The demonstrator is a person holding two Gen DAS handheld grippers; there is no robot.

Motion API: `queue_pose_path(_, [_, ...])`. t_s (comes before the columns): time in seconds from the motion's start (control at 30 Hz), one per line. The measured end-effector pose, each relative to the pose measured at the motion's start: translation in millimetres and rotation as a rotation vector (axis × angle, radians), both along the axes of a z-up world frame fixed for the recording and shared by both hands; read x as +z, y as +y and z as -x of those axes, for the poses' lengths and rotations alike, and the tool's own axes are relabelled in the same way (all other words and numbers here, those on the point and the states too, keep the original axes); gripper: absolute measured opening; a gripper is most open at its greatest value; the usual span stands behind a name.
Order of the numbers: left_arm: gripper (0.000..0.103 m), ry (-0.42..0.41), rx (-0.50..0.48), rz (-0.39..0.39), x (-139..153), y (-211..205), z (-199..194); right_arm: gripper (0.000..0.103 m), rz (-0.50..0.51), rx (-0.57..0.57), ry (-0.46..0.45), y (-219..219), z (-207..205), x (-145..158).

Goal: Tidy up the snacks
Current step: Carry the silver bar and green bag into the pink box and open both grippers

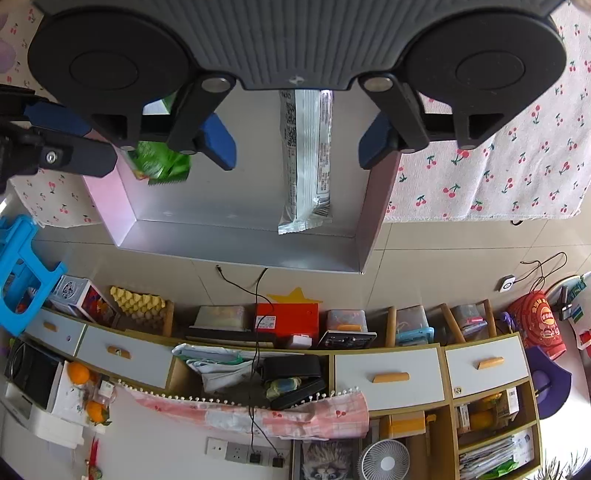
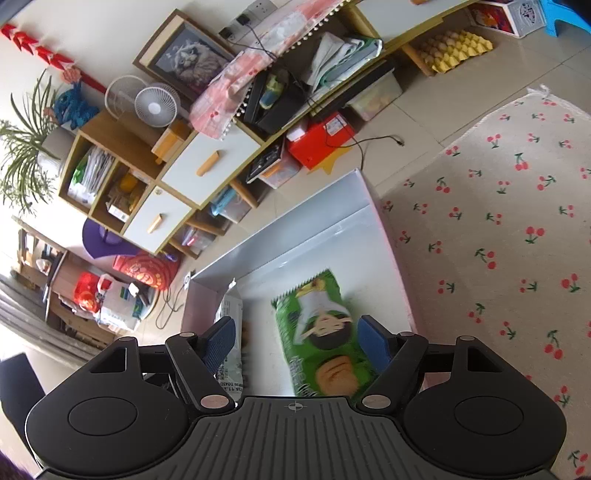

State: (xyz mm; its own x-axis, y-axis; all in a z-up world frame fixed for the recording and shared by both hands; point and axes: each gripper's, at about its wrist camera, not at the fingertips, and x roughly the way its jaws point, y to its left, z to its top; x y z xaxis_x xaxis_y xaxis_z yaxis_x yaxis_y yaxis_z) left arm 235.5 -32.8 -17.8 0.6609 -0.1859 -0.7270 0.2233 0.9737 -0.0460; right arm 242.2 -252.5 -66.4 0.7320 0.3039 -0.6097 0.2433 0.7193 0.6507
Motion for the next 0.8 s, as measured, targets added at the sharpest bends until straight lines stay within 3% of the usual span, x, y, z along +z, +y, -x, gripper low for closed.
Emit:
queue_pose_path(0.53, [0.094, 0.011, -0.003, -0.004, 29, 21, 42, 0.084, 0.115, 0.024, -0.005, 16, 52, 55])
queue_pose_path(0.8, [0.099, 0.031, -0.012, -0.010, 28, 38, 75, 0.087, 0.152, 0.059, 0.003, 30, 83, 71])
